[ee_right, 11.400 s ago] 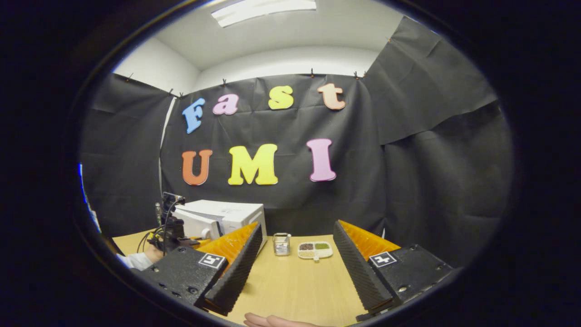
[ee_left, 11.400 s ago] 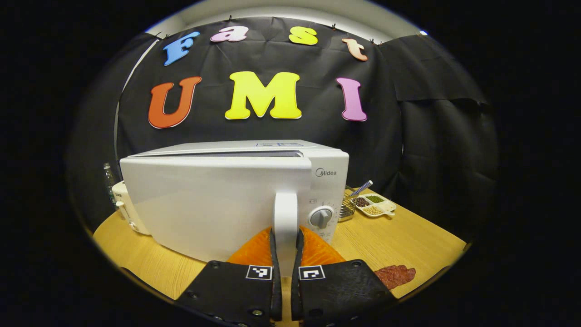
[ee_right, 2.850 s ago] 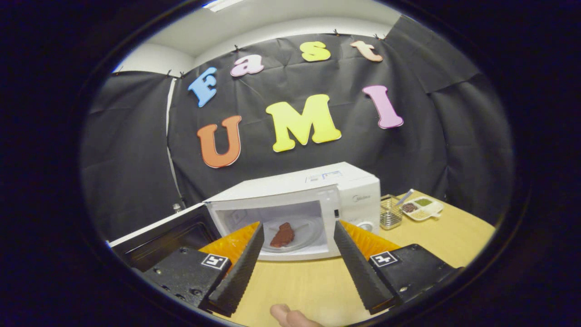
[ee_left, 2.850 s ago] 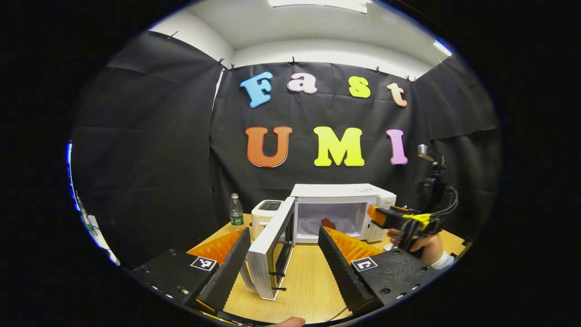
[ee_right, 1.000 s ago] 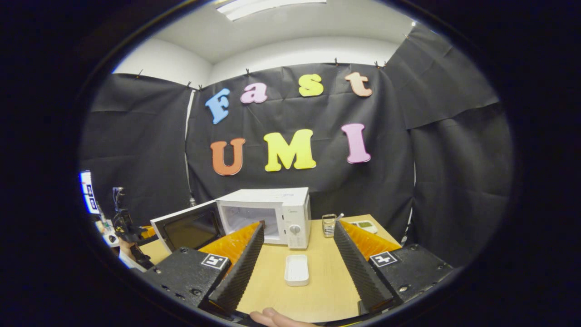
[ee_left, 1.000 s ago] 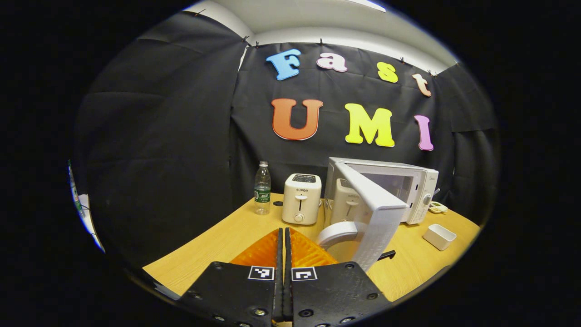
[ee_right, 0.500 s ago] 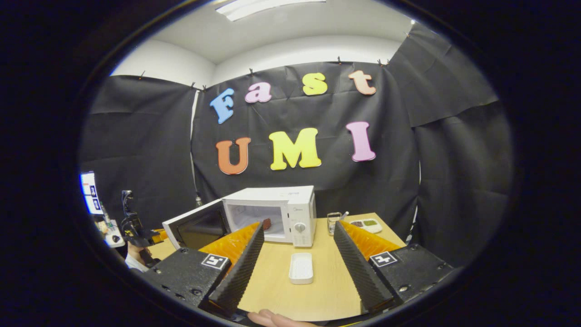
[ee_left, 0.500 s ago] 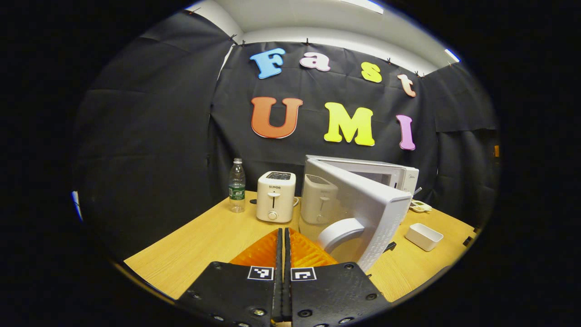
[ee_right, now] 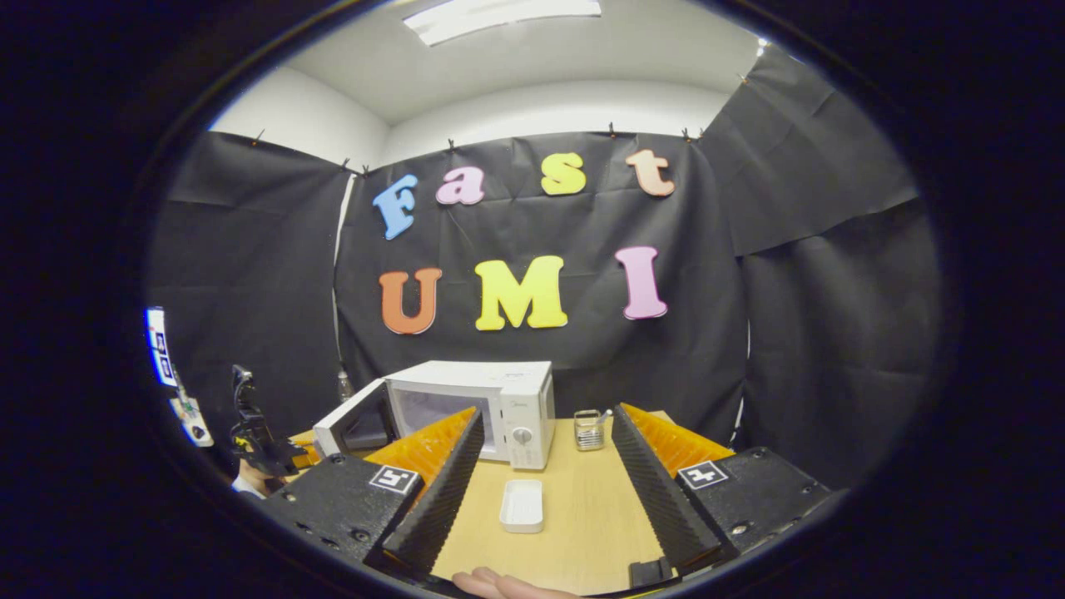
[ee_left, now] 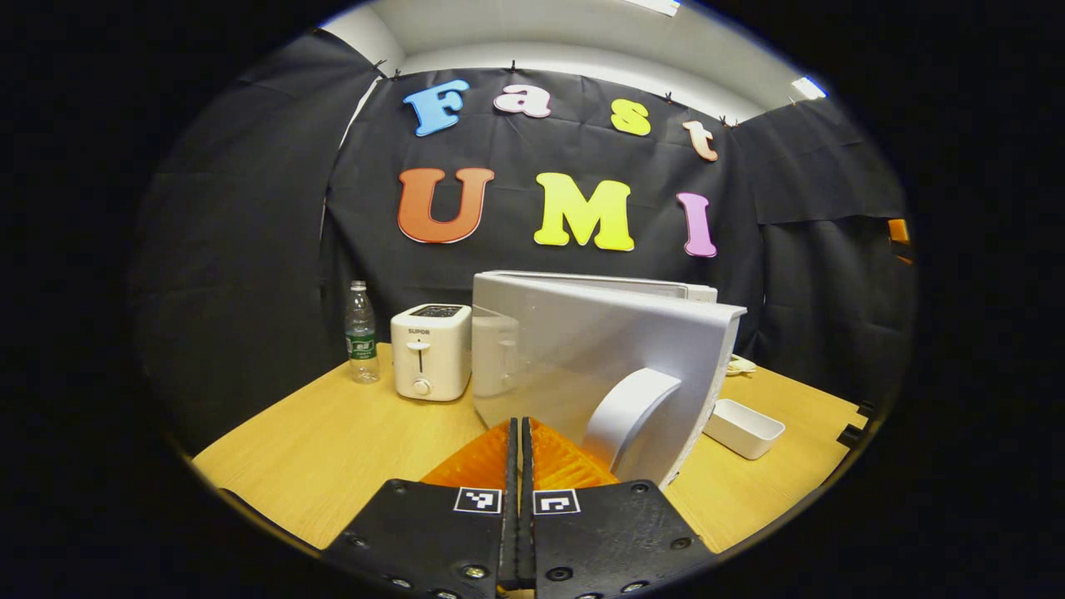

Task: Open the microwave oven with the left hand, put the food in, and close the microwave oven.

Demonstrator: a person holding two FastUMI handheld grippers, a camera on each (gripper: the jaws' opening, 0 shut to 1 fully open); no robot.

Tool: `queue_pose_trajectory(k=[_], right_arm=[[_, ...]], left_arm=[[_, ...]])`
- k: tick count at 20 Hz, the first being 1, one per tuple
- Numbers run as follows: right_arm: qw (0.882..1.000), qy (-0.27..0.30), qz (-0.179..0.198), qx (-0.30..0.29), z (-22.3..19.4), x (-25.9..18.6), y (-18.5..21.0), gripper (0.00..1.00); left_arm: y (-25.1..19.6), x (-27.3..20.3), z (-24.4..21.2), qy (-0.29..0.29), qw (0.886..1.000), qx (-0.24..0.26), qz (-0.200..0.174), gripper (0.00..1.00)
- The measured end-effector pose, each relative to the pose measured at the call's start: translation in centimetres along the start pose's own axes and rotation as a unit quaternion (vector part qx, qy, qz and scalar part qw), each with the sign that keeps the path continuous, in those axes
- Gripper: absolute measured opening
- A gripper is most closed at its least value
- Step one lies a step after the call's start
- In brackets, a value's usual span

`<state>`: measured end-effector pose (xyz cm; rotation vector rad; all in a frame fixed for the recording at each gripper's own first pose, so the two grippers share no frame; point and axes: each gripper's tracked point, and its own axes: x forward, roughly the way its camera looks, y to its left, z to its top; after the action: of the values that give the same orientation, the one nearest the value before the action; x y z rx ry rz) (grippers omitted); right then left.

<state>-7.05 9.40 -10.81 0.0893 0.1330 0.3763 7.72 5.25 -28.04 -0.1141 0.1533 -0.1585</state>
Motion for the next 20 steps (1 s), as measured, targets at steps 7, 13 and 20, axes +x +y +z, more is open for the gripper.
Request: queue_pose_trajectory(k=[7,13,20], right_arm=[[1.0,-0.012,0.003,-0.021,1.2,3.0,-2.2,0.98],[0.999,-0.032,-0.002,-0.015,3.3,5.6,-5.1,0.98],[1.0,-0.022,-0.001,-0.018,2.2,9.3,-7.7,0.98]], left_arm=[[-7.2,5.2,-0.3,-0.007,0.999,0.008,-0.049,0.0],[-12.7,9.8,1.4,-0.006,0.998,0.006,-0.066,0.0],[-17.1,15.7,2.9,-0.011,0.998,0.008,-0.069,0.14]])
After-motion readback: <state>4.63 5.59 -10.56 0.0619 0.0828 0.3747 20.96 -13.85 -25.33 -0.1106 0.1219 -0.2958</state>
